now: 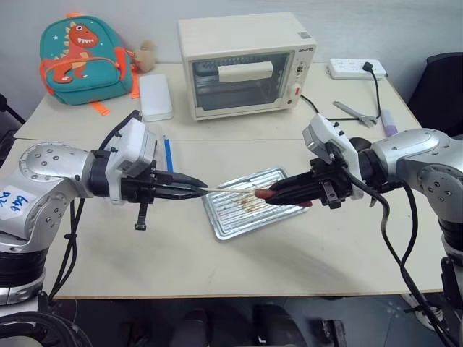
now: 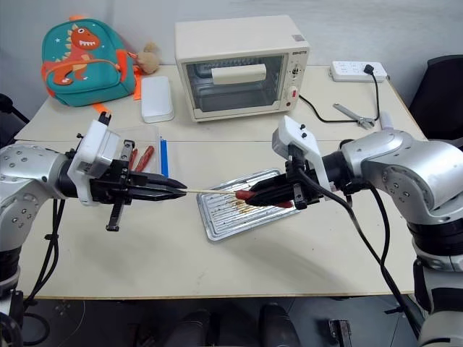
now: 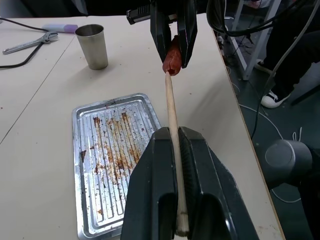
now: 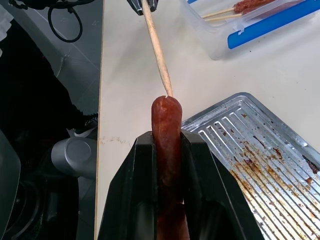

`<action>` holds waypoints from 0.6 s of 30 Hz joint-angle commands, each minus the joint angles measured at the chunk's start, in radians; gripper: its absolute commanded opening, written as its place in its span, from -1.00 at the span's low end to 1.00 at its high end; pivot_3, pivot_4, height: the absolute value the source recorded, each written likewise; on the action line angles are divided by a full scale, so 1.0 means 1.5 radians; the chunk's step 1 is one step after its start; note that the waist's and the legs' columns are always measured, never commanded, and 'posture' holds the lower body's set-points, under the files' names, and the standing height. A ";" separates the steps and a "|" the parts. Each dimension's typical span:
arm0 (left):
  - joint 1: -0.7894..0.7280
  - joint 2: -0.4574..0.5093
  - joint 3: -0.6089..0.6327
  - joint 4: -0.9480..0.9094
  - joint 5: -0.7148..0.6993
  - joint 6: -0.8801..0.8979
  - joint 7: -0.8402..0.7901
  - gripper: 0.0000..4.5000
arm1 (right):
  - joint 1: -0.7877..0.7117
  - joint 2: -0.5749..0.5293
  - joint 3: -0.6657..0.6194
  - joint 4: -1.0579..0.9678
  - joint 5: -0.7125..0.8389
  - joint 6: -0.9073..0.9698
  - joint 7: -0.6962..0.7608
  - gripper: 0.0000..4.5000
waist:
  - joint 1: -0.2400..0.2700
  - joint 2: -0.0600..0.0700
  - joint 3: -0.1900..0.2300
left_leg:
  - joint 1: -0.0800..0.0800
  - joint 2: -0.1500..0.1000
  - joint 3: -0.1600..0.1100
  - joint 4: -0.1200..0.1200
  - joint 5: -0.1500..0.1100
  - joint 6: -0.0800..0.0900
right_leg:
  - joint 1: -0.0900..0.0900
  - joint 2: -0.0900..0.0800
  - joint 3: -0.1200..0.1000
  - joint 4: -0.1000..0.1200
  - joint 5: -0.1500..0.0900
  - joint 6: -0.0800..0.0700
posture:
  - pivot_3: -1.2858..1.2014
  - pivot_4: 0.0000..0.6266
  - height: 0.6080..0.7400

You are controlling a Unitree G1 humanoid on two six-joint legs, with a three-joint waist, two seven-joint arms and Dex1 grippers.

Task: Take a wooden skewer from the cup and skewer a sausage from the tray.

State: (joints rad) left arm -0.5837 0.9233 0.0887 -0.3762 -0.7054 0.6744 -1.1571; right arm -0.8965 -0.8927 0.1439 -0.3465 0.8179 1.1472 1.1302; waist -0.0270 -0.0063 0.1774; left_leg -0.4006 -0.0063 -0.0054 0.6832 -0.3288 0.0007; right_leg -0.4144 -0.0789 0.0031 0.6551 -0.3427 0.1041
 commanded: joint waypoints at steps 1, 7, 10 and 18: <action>-0.011 -0.003 0.002 -0.014 -0.006 -0.009 -0.002 -1.00 | -0.025 0.011 -0.035 -0.016 0.030 0.003 -0.001 -0.72 | 0.000 0.000 0.000 | 0.000 0.000 0.000 0.000 0.000 0.000 | 0.000 0.000 0.000 0.000 0.000 0.000 | 0.03 -0.52 1.00; -0.010 -0.001 0.001 -0.012 -0.003 -0.012 -0.004 -1.00 | -0.022 0.008 -0.029 -0.010 0.019 -0.003 -0.001 -0.72 | 0.000 0.000 0.000 | 0.000 0.000 0.000 0.000 0.000 0.000 | 0.000 0.000 0.000 0.000 0.000 0.000 | 0.03 -0.52 1.00; -0.010 0.002 0.003 -0.010 -0.001 -0.013 -0.007 -1.00 | -0.019 0.006 -0.027 -0.009 0.014 -0.008 0.001 -0.72 | 0.000 0.000 0.000 | 0.000 0.000 0.000 0.000 0.000 0.000 | 0.000 0.000 0.000 0.000 0.000 0.000 | 0.03 -0.52 1.00; -0.013 0.000 0.000 -0.006 0.002 -0.017 -0.007 -1.00 | -0.023 0.011 -0.029 -0.006 0.018 -0.004 -0.003 -0.72 | 0.000 0.000 0.000 | 0.000 0.000 0.000 0.000 0.000 0.000 | 0.000 0.000 0.000 0.000 0.000 0.000 | 0.03 -0.52 1.00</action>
State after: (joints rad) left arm -0.5837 0.9222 0.0887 -0.3721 -0.7004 0.6667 -1.1590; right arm -0.8998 -0.8858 0.1418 -0.3401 0.8230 1.1579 1.1209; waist -0.0270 -0.0063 0.1774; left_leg -0.4006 -0.0063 -0.0054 0.6832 -0.3288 0.0007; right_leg -0.4145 -0.0789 0.0030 0.6553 -0.3427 0.1041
